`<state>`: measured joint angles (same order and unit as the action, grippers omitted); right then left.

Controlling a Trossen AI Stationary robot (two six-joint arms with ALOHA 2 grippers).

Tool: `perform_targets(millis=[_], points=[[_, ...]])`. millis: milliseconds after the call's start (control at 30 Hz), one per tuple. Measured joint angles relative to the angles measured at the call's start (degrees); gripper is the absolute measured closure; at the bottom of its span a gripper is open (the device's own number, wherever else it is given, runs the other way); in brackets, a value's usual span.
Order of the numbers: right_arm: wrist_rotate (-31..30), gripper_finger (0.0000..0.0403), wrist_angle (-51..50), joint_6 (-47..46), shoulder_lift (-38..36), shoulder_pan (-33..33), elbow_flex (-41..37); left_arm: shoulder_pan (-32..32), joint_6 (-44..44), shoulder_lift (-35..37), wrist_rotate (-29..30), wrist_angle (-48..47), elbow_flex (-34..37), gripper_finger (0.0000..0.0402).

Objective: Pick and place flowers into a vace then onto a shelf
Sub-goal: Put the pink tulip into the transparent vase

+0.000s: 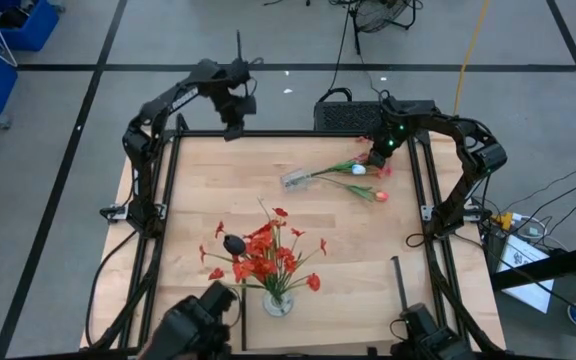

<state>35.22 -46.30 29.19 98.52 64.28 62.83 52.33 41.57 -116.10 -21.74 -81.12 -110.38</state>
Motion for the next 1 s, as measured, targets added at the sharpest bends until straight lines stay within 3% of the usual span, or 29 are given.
perform_targets(millis=[133,300,433,600,733,867,1000], points=[[1.96,0.0403,-0.21,-1.50,0.00,-1.03,0.07,1.72,-0.82,0.01,0.50,2.00,-5.20,0.0371],[-2.99,0.0403,-0.37,-6.80,-0.96,-1.22,0.13,3.24,-2.14,0.01,-2.66,1.58,-9.03,0.0371],[-3.46,0.0403,-0.21,-4.91,-1.06,-2.91,0.17,4.26,-3.68,0.01,-6.35,1.57,-9.09,0.0371],[-1.35,0.0403,-0.51,-4.73,-0.13,-5.63,0.17,4.94,1.28,0.01,-16.17,1.11,-7.96,0.0391],[-0.63,0.0403,0.91,-5.81,-0.13,-6.87,0.17,4.92,-3.35,0.01,-22.91,1.91,-7.92,0.0392],[-0.85,0.0403,2.31,-6.77,-0.13,-8.31,0.17,5.05,-5.18,0.01,-21.64,2.10,-7.92,0.0388],[-3.63,0.0403,5.34,-10.36,-0.13,-8.94,-0.55,5.36,-8.22,0.01,-14.78,1.98,-7.90,0.0396]])
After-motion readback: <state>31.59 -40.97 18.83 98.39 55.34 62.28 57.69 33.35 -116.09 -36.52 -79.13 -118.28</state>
